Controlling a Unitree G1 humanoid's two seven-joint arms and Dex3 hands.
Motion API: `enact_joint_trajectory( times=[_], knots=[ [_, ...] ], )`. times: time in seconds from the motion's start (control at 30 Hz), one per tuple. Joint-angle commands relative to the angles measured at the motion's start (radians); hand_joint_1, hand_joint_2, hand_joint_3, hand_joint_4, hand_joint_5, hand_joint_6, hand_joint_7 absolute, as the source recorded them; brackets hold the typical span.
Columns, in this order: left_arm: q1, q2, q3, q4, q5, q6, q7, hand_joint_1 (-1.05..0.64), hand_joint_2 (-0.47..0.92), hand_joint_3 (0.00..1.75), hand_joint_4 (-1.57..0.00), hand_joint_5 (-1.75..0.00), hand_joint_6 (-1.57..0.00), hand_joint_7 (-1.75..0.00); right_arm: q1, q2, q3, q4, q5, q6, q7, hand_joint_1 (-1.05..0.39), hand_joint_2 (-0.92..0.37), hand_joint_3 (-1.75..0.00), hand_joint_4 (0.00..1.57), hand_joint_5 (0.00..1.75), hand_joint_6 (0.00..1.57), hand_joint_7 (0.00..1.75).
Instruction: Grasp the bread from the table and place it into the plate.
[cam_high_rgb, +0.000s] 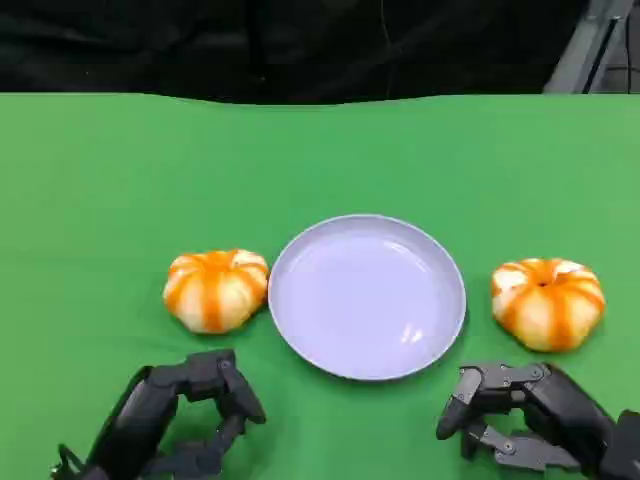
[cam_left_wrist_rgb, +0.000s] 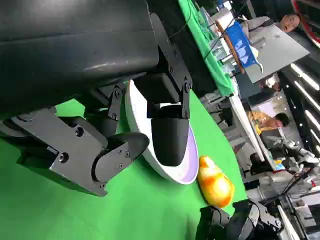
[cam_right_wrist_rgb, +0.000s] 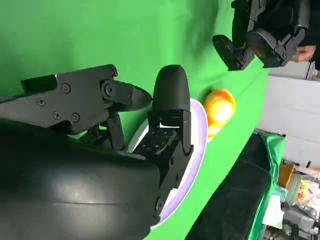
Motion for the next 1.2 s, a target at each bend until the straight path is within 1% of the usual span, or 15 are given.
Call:
enact_joint_trajectory(
  times=[0.03,0.67,0.73,0.77,0.8,0.83,0.87,0.9,0.93,0.97,1.0,1.03,1.1,1.2],
  knots=[
    [-0.005,0.017,0.002,-0.004,0.0,-0.007,0.002,-0.05,0.59,1.03,-0.75,-1.51,-0.82,-1.24,0.0,-0.017,-0.012,0.007,0.008,-0.005,0.001,0.01,-0.92,-0.48,0.71,1.52,0.82,1.06],
    [-0.002,0.014,0.006,-0.01,0.005,-0.011,0.014,-0.05,0.6,1.01,-0.75,-1.5,-0.81,-1.23,-0.002,-0.016,-0.014,0.019,0.01,-0.011,0.004,0.0,-0.92,-0.48,0.71,1.52,0.82,1.05],
    [-0.002,0.009,0.011,-0.008,0.002,-0.016,0.021,-0.03,0.61,0.96,-0.77,-1.42,-0.83,-1.15,-0.002,-0.016,-0.014,0.02,0.008,-0.015,0.002,0.0,-0.92,-0.48,0.71,1.51,0.82,1.05],
    [-0.003,0.009,0.014,-0.006,0.008,-0.019,0.031,-0.01,0.66,0.86,-0.79,-1.32,-0.86,-1.05,-0.002,-0.017,-0.014,0.02,0.008,-0.013,0.002,0.0,-0.92,-0.48,0.71,1.51,0.82,1.05],
    [-0.004,0.011,0.015,-0.006,0.018,-0.02,0.041,-0.03,0.74,0.69,-0.81,-1.16,-0.89,-0.91,-0.002,-0.016,-0.014,0.021,0.009,-0.013,0.003,0.0,-0.92,-0.48,0.71,1.51,0.82,1.04],
    [-0.006,0.013,0.016,-0.006,0.025,-0.021,0.049,-0.09,0.84,0.45,-0.86,-0.87,-0.94,-0.63,-0.003,-0.016,-0.015,0.023,0.01,-0.013,0.004,-0.01,-0.92,-0.48,0.71,1.51,0.82,1.04],
    [-0.006,0.015,0.015,-0.006,0.03,-0.02,0.055,-0.12,0.88,0.36,-0.89,-0.73,-0.98,-0.5,-0.003,-0.016,-0.015,0.024,0.011,-0.013,0.004,-0.01,-0.92,-0.48,0.71,1.51,0.82,1.04],
    [-0.007,0.016,0.015,-0.007,0.033,-0.018,0.06,-0.13,0.9,0.32,-0.91,-0.66,-1.0,-0.43,-0.003,-0.016,-0.015,0.024,0.011,-0.011,0.004,-0.01,-0.92,-0.48,0.71,1.51,0.82,1.04],
    [-0.006,0.017,0.016,-0.009,0.037,-0.013,0.065,-0.19,0.91,0.27,-0.93,-0.41,-0.98,-0.24,-0.003,-0.016,-0.014,0.023,0.011,-0.01,0.004,-0.01,-0.92,-0.48,0.71,1.51,0.82,1.04],
    [-0.006,0.017,0.016,-0.011,0.04,-0.01,0.07,-0.21,0.92,0.25,-0.94,-0.28,-0.97,-0.15,-0.003,-0.016,-0.014,0.022,0.011,-0.009,0.005,-0.01,-0.92,-0.48,0.71,1.51,0.82,1.04],
    [-0.006,0.019,0.016,-0.011,0.045,-0.01,0.075,-0.23,0.92,0.24,-0.94,-0.18,-0.95,-0.09,-0.003,-0.016,-0.014,0.023,0.01,-0.011,0.003,-0.01,-0.92,-0.48,0.71,1.51,0.82,1.04],
    [-0.007,0.02,0.016,-0.011,0.05,-0.012,0.079,-0.25,0.92,0.23,-0.92,-0.14,-0.92,-0.06,-0.004,-0.015,-0.014,0.024,0.011,-0.012,0.004,-0.01,-0.92,-0.48,0.71,1.51,0.82,1.04],
    [-0.009,0.022,0.016,-0.007,0.055,-0.015,0.087,-0.26,0.92,0.23,-0.89,-0.08,-0.87,-0.01,-0.006,-0.015,-0.014,0.027,0.012,-0.016,0.007,0.0,-0.92,-0.48,0.71,1.5,0.82,1.04],
    [-0.004,0.02,0.015,-0.011,0.046,-0.003,0.085,-0.27,0.92,0.23,-0.88,-0.06,-0.85,0.0,-0.007,-0.015,-0.015,0.031,0.013,-0.017,0.008,0.0,-0.92,-0.48,0.71,1.5,0.82,1.04]
  ],
)
